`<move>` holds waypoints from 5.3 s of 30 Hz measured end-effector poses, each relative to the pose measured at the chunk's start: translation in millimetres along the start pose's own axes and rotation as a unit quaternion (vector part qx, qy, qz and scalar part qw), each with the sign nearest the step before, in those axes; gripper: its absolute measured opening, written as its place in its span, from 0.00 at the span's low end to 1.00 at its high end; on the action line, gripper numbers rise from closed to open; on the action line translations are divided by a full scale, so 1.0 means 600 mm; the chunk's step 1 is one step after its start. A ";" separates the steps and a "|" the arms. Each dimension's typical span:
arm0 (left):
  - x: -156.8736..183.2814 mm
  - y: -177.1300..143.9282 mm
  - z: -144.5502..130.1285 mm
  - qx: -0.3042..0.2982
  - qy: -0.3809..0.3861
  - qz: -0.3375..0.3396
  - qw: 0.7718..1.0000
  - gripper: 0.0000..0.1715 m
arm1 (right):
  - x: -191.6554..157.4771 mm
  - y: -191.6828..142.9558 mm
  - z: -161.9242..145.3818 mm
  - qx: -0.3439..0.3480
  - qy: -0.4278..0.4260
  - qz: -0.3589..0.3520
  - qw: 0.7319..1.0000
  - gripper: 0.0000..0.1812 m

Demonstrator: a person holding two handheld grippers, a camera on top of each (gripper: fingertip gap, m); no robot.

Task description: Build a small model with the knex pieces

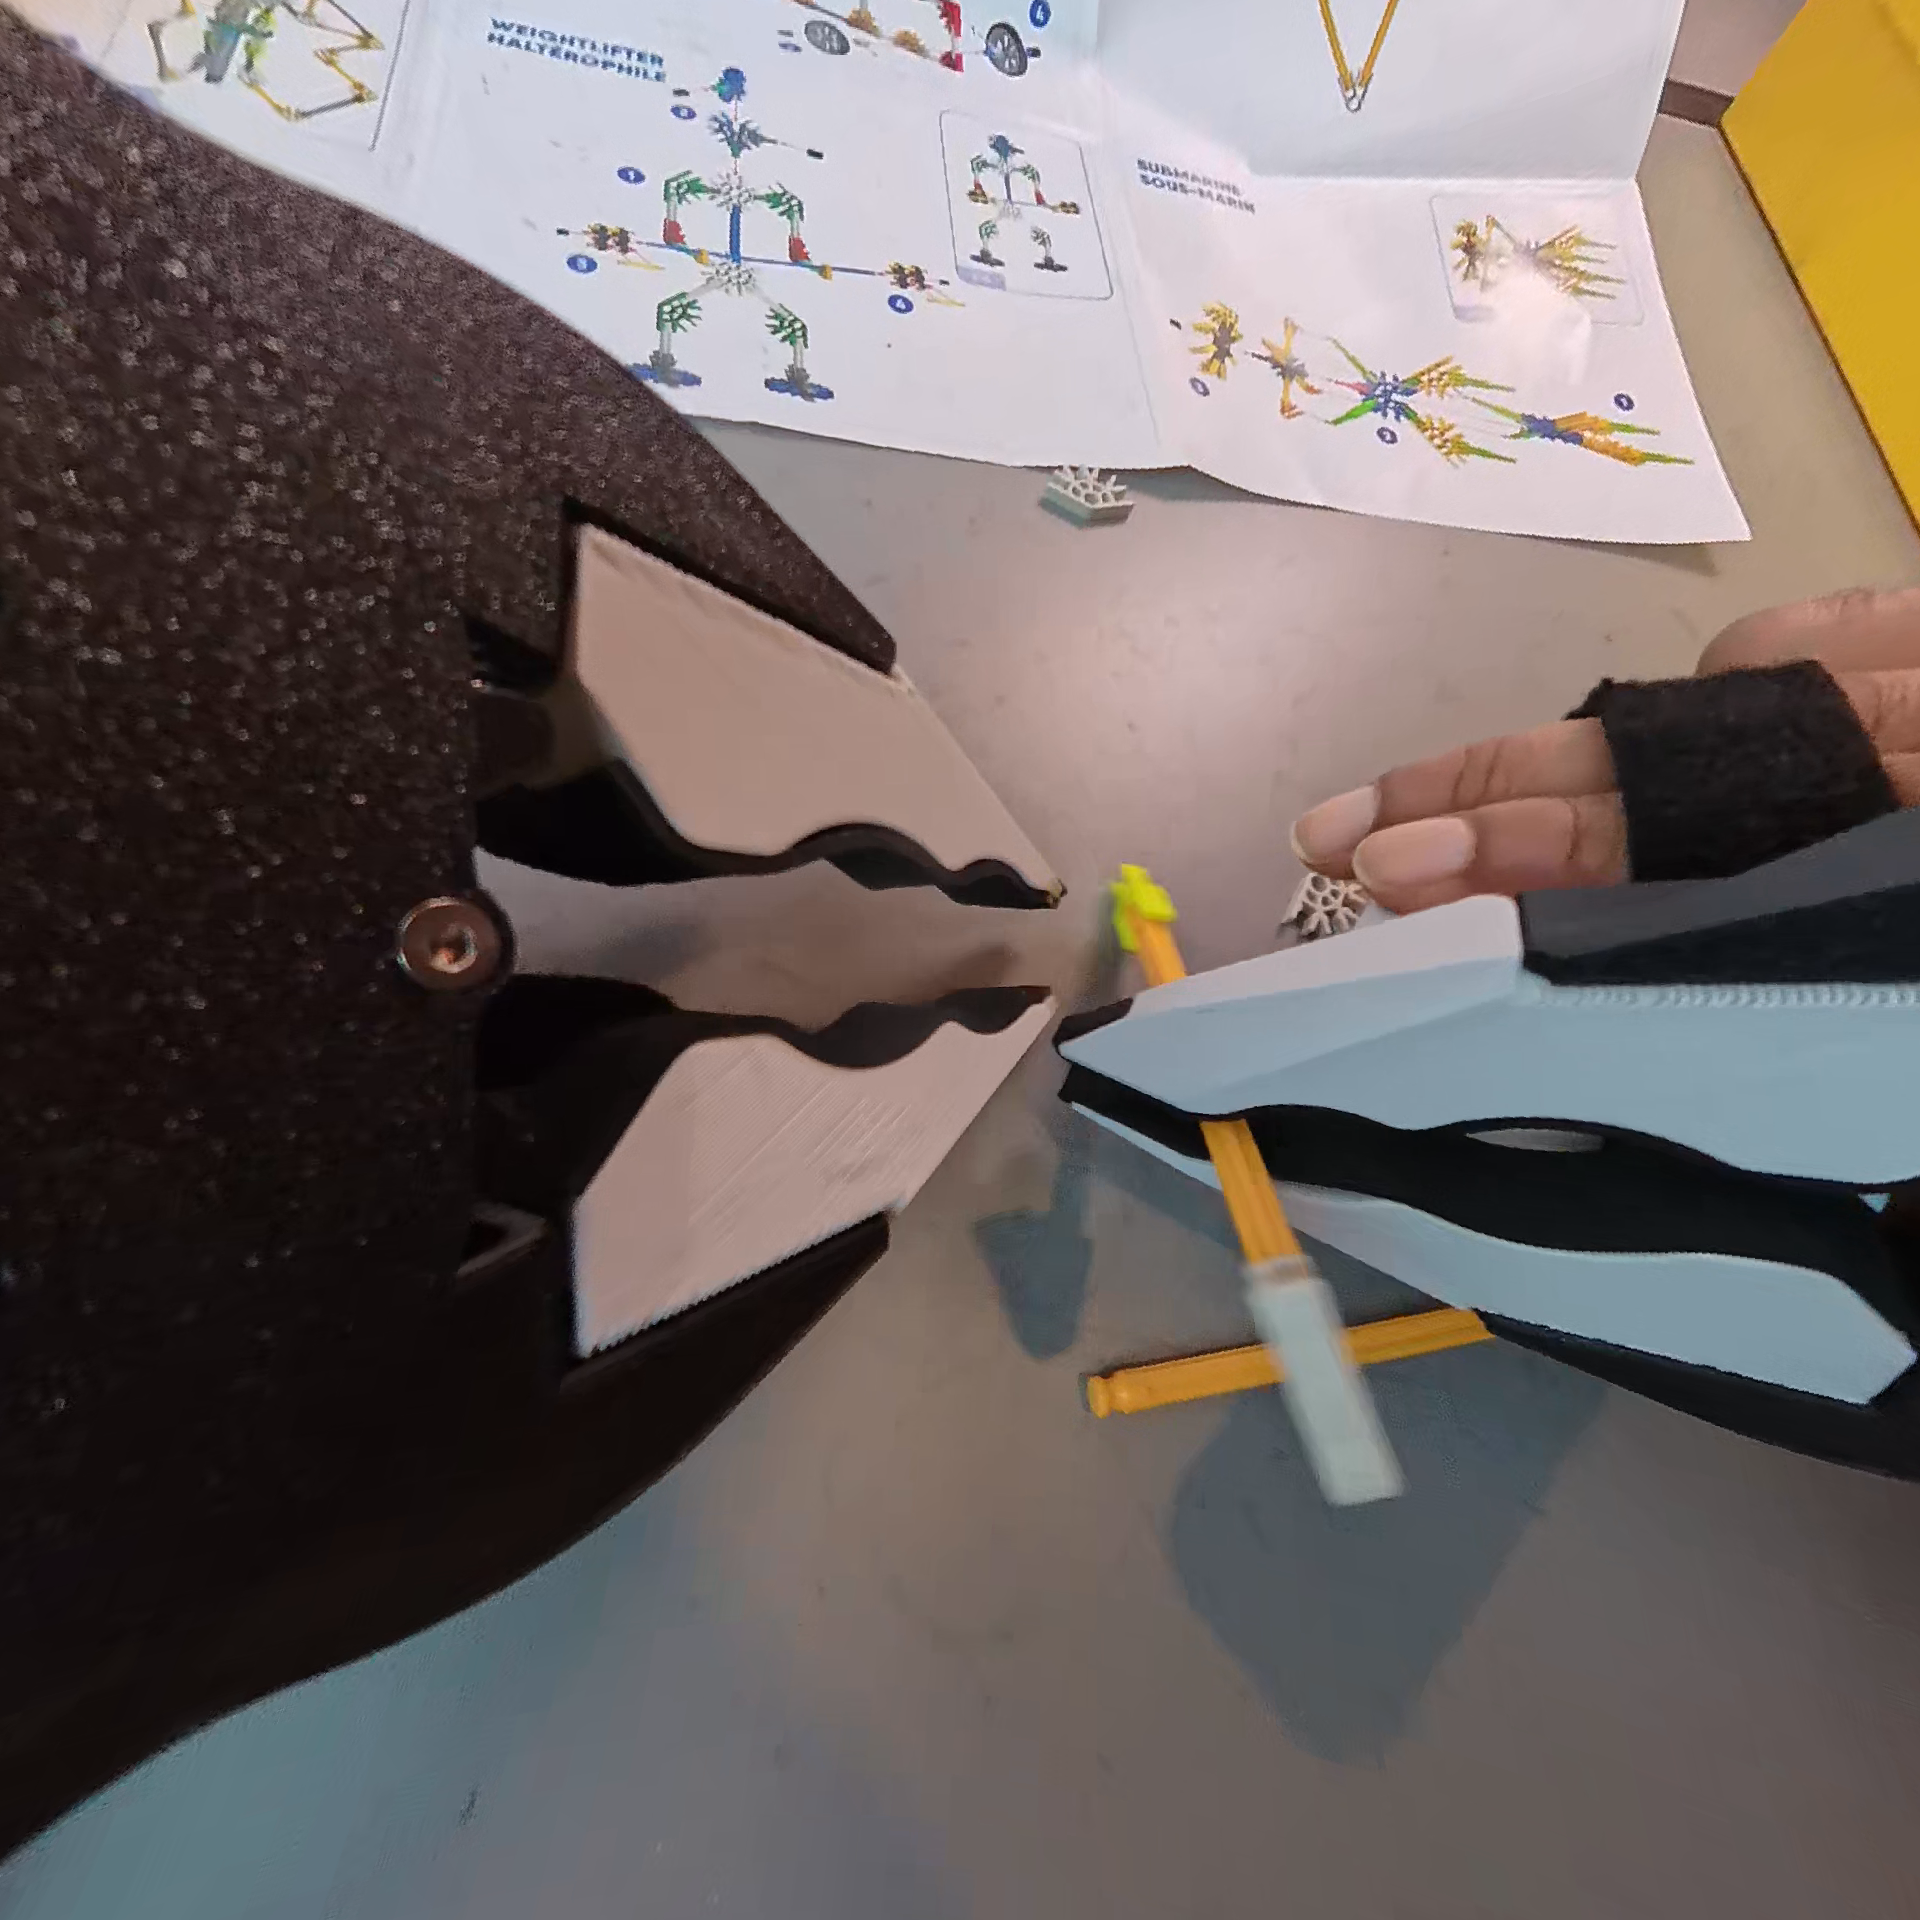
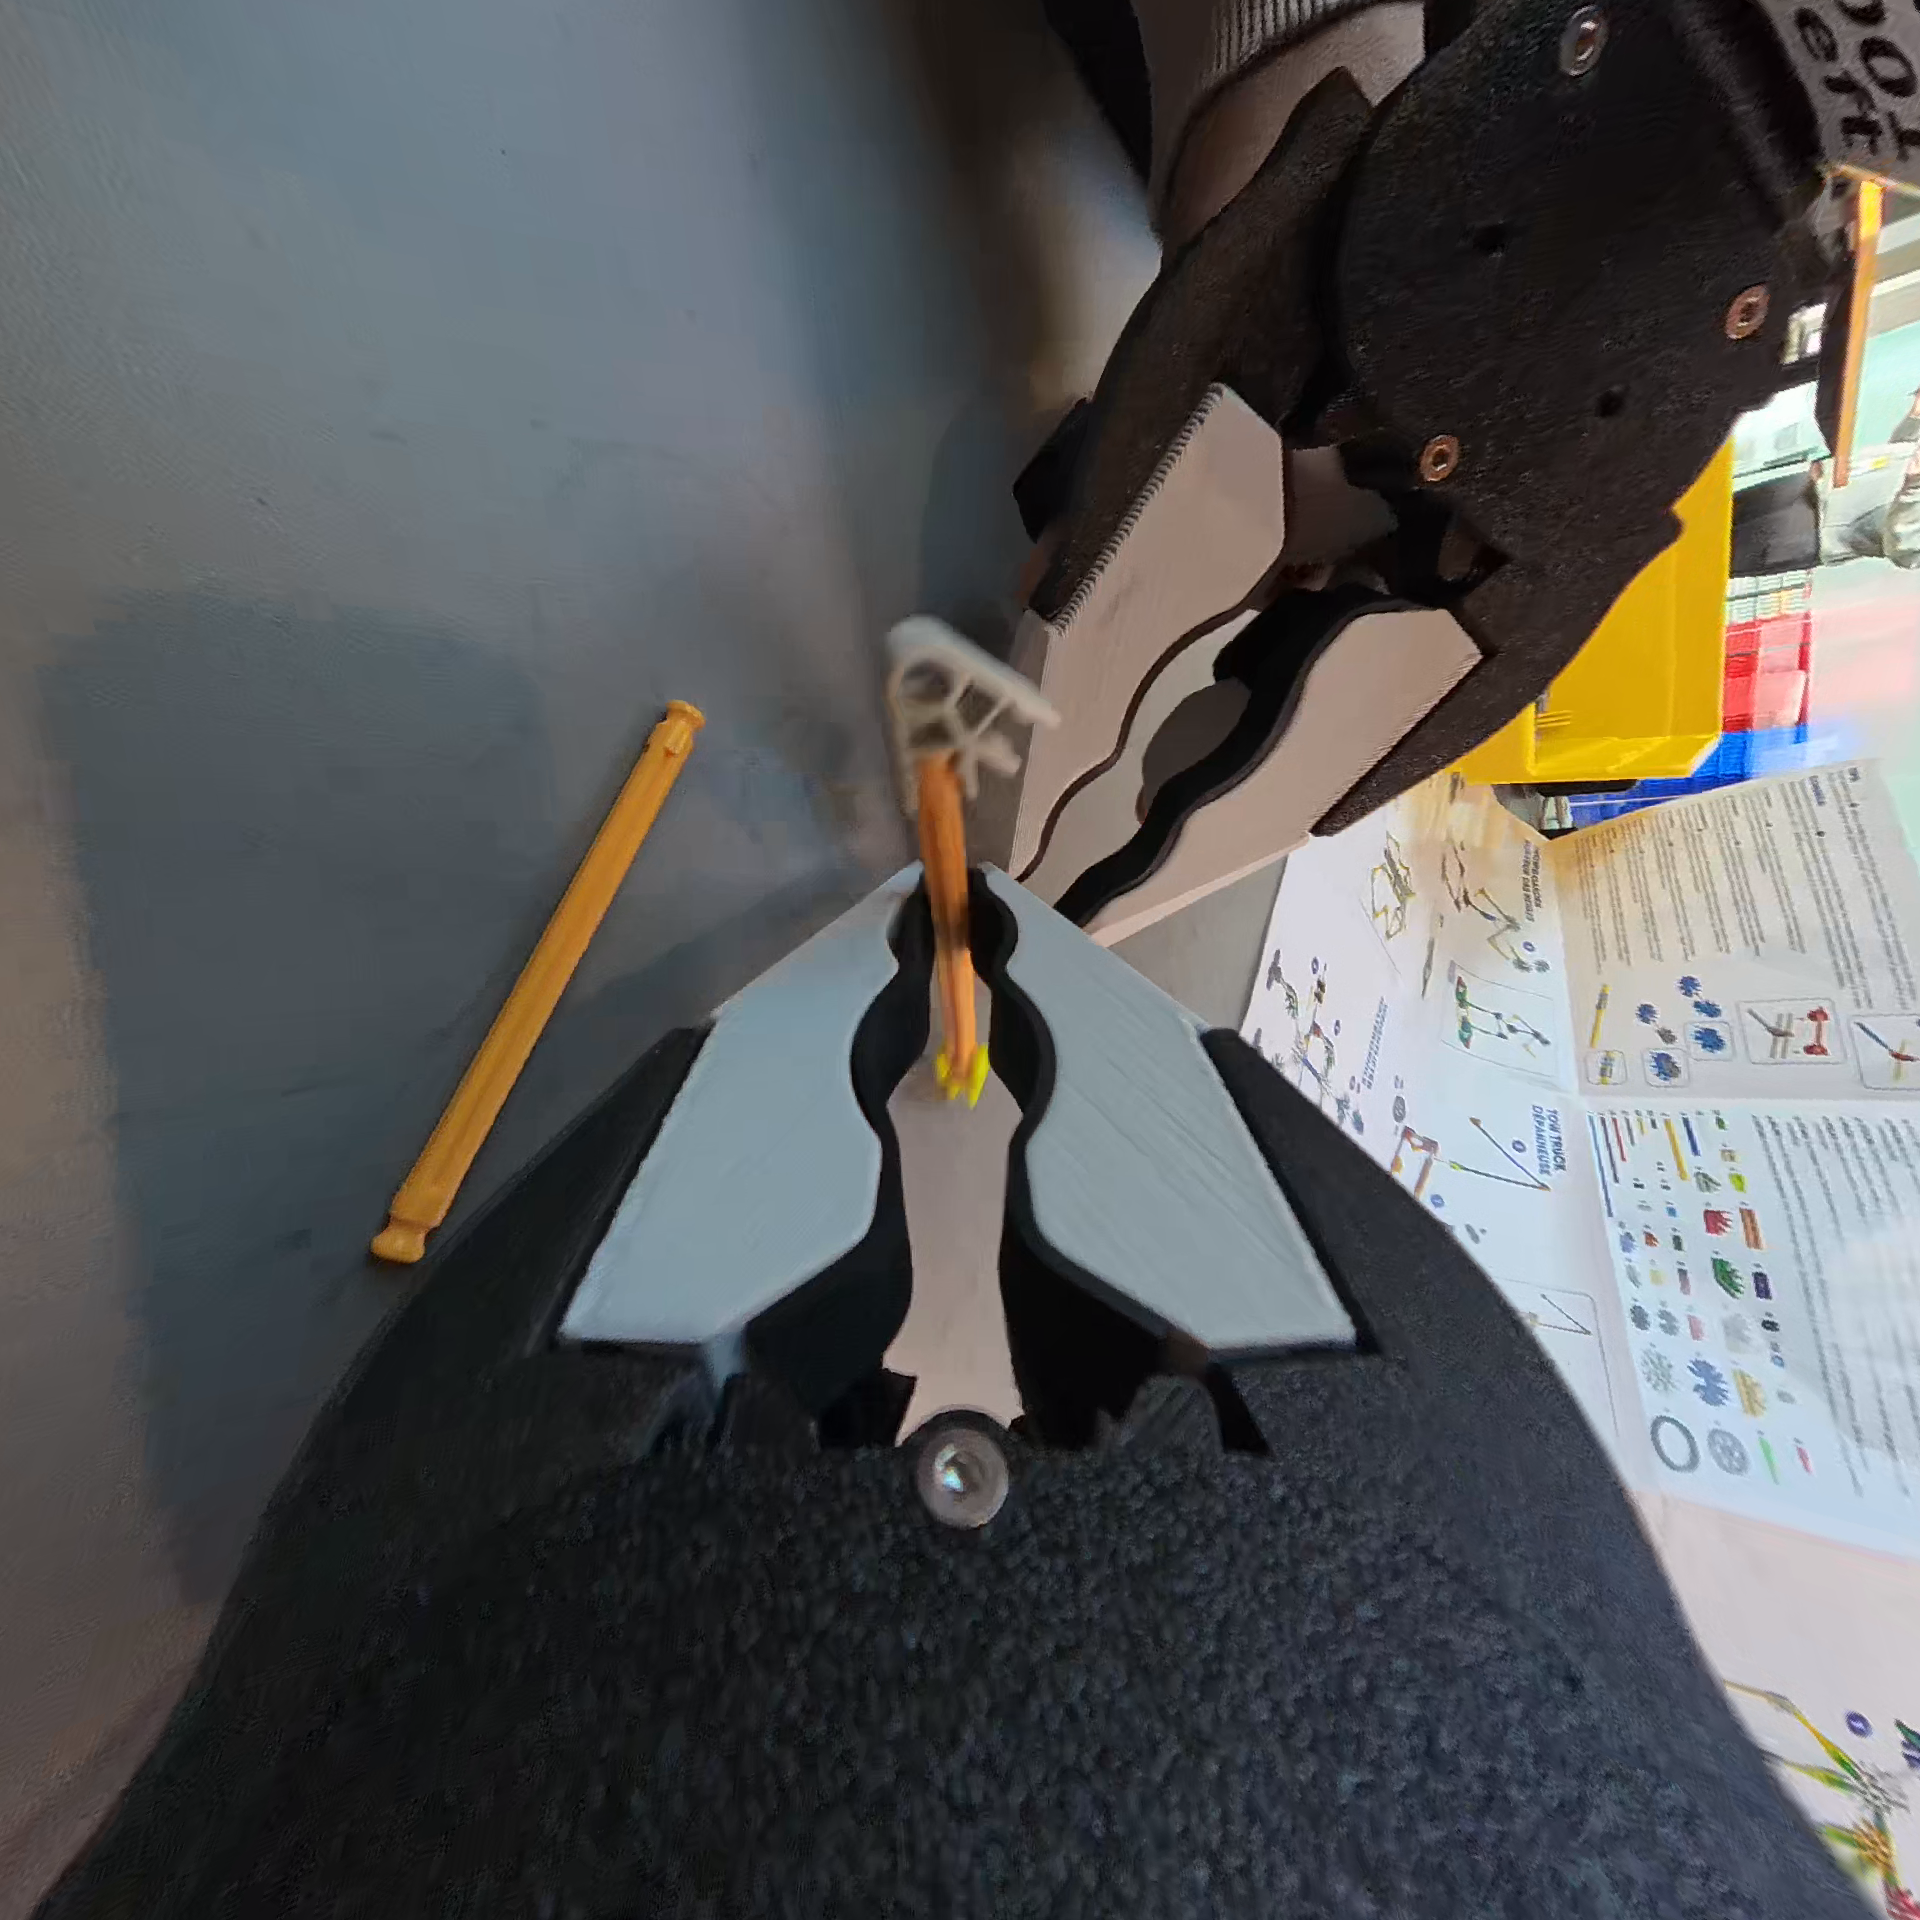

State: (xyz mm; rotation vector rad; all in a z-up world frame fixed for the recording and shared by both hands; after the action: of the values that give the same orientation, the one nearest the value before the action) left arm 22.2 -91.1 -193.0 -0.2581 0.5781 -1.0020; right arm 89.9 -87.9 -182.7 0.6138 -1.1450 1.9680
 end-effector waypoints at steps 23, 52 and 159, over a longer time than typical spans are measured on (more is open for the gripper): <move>-0.016 -0.020 0.057 0.102 0.035 0.051 0.993 0.06 | 0.063 -0.067 0.041 0.182 0.142 -0.165 0.959 0.03; 0.009 0.005 0.022 0.006 0.051 0.045 0.998 0.04 | 0.014 -0.020 -0.003 -0.005 0.149 -0.092 0.985 0.02; -0.002 -0.003 0.022 0.047 -0.132 0.031 0.990 0.04 | 0.048 -0.025 -0.020 0.067 0.509 -0.006 0.858 0.06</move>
State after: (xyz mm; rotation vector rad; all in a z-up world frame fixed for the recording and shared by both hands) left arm 27.9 -91.6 -180.9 -0.2813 0.2950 -0.9137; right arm 84.4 -62.2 -160.1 -0.3743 -0.3270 1.9271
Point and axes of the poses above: each gripper's, where its closed fingertips meet, y out along the fingers, z out of its top, x = y × z across the jaws, the point moved 5 cm from there along -y, back along the fingers, and after that the axes turned 14 degrees about x, right-handed, at the moved point
